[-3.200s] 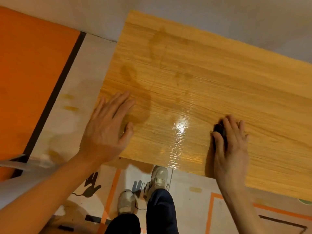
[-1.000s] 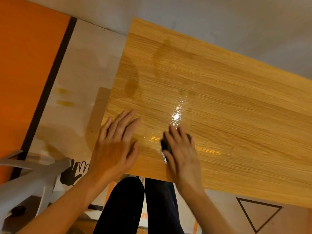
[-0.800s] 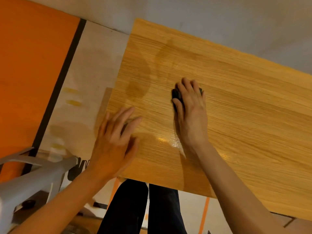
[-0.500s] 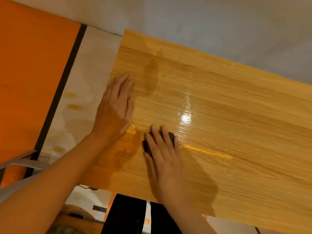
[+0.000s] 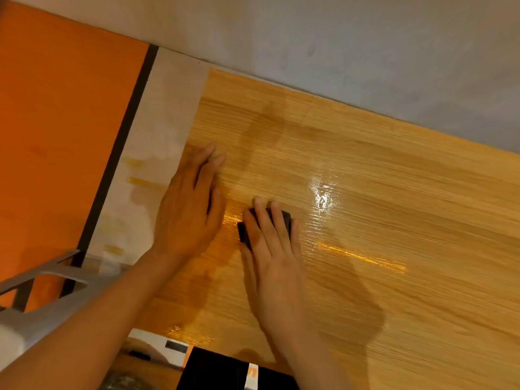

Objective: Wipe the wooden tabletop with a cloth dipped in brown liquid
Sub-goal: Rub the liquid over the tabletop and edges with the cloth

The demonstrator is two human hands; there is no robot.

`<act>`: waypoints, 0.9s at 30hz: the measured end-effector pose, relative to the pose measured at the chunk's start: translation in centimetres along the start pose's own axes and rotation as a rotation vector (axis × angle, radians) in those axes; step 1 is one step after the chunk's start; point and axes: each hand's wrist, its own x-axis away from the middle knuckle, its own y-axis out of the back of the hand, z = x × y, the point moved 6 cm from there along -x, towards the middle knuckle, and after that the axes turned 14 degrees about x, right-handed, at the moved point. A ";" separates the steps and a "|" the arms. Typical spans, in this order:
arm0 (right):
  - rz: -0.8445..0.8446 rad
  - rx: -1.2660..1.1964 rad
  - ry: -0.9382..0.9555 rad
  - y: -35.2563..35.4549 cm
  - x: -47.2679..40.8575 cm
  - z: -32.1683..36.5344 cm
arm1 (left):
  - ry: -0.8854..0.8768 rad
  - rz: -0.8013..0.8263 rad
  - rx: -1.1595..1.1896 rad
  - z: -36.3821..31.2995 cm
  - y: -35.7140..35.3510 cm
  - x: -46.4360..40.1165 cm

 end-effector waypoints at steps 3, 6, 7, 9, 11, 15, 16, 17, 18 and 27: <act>-0.030 -0.039 0.008 -0.5 -5.6 -0.7 | -0.006 0.002 0.006 0.0 -0.1 -0.2; -0.079 -0.090 -0.082 -0.3 -11.4 -0.6 | -0.004 -0.001 0.016 0.0 0.0 -0.1; -0.060 -0.078 -0.053 -0.4 -11.4 -0.7 | -0.007 0.000 0.018 0.0 -0.1 -0.1; -0.027 -0.023 0.007 0.4 -8.9 -2.3 | -0.011 -0.003 0.020 0.0 -0.1 0.0; -0.024 0.034 -0.083 1.5 -4.8 -6.0 | -0.015 -0.007 0.024 0.1 -0.2 0.0; -0.096 -0.010 -0.389 2.1 -1.9 -9.0 | -0.025 -0.012 0.016 0.1 -0.1 -0.1; -0.118 -0.009 -0.394 1.8 -2.9 -7.7 | -0.025 -0.012 0.014 0.1 -0.1 -0.1; -0.135 -0.002 -0.359 1.4 -4.3 -6.0 | -0.022 -0.012 0.014 0.1 0.0 -0.1; -0.147 0.003 -0.299 0.8 -6.1 -4.0 | -0.017 -0.009 0.014 0.1 0.0 -0.1; -0.041 0.108 -0.001 1.8 -8.0 -8.3 | -0.023 -0.005 0.036 0.0 -0.1 -0.1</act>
